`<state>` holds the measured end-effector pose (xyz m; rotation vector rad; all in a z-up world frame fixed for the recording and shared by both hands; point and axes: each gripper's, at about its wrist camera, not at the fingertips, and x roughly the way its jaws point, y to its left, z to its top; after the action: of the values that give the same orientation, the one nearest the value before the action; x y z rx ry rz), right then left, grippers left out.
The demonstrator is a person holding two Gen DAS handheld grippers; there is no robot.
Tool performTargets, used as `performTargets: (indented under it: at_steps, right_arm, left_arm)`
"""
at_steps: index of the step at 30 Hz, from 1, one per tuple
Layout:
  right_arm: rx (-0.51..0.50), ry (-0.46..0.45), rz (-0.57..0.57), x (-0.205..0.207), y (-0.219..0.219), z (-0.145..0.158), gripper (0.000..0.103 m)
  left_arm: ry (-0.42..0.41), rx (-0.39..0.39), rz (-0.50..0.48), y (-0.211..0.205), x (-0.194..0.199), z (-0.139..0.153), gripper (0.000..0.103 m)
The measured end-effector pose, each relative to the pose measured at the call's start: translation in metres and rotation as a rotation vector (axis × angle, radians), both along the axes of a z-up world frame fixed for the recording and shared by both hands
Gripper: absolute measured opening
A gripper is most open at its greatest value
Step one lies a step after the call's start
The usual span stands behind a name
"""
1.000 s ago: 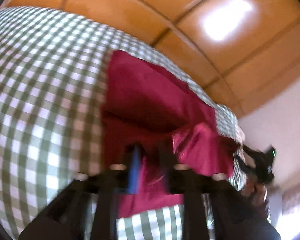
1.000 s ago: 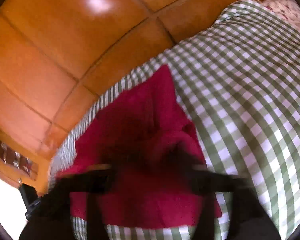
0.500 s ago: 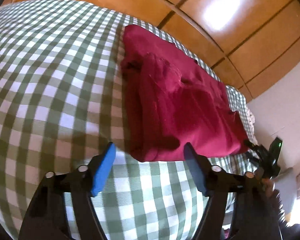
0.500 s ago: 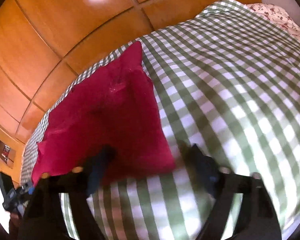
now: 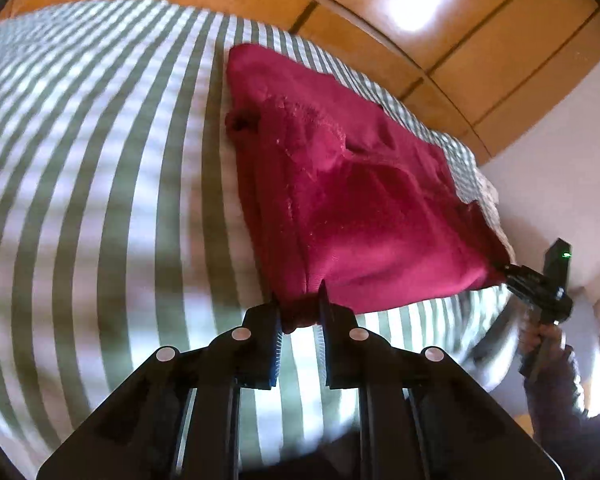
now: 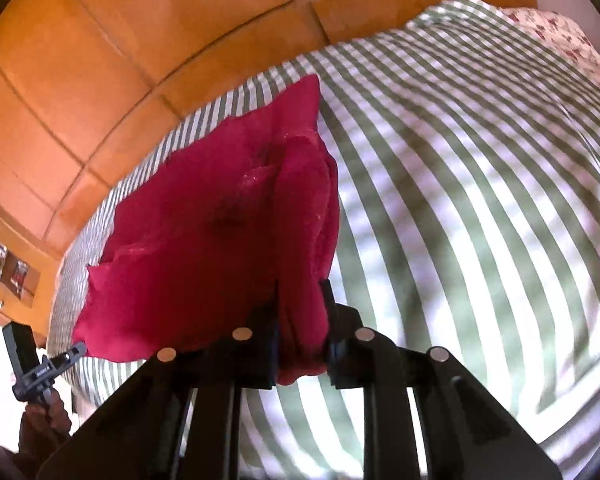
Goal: Fold small clothes
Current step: 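Lift the hem with both tools and fold it toward the collar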
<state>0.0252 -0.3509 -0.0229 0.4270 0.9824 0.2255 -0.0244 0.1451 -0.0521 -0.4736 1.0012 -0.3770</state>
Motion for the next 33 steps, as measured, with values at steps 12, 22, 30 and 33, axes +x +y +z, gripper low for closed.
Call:
performTargets:
  at_steps: [12, 22, 30, 33]
  right_arm:
    - [-0.065, -0.054, -0.099, -0.013, -0.017, 0.018, 0.042]
    - [-0.164, -0.060, -0.049, 0.044, 0.005, 0.005, 0.010]
    - [-0.108, -0.163, -0.016, 0.004, 0.005, 0.051, 0.006]
    - [-0.071, -0.212, -0.028, 0.008, 0.002, 0.073, 0.006]
  left_arm:
    - [-0.052, -0.008, 0.081, 0.030, -0.001, 0.028, 0.048]
    - [-0.053, 0.046, 0.027, -0.009, 0.060, 0.016, 0.021]
    - [-0.166, 0.082, 0.044, 0.001, 0.023, 0.045, 0.006]
    - [-0.205, 0.057, 0.060, 0.005, 0.021, 0.062, 0.006]
